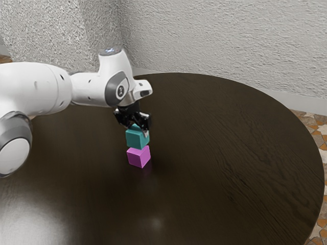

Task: Pick up the blue block with one arm, and put the blue block on the pink block with one arm

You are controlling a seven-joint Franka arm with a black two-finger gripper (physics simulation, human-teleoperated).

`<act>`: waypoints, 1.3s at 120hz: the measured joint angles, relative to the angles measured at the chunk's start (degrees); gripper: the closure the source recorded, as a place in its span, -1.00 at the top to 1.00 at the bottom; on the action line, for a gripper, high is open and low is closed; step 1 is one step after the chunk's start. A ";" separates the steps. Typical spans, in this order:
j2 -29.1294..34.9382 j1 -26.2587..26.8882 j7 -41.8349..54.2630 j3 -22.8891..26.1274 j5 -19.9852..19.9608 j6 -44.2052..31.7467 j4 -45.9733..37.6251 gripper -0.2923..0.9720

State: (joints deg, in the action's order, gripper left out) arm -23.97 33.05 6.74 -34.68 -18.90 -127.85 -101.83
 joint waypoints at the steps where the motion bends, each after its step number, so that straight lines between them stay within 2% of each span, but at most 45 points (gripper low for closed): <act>1: 0.07 0.05 -0.02 -0.02 0.00 0.00 -0.08 0.01; 61: -0.07 -1.03 0.23 -0.12 0.69 -0.03 -0.37 0.00; 96: -1.33 -1.37 0.68 0.22 2.13 -0.02 2.42 0.00; 156: -2.39 -1.41 0.97 0.50 1.34 -0.07 1.98 0.00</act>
State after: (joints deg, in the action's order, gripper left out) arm -26.36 31.65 7.71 -34.18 -17.56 -127.92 -99.84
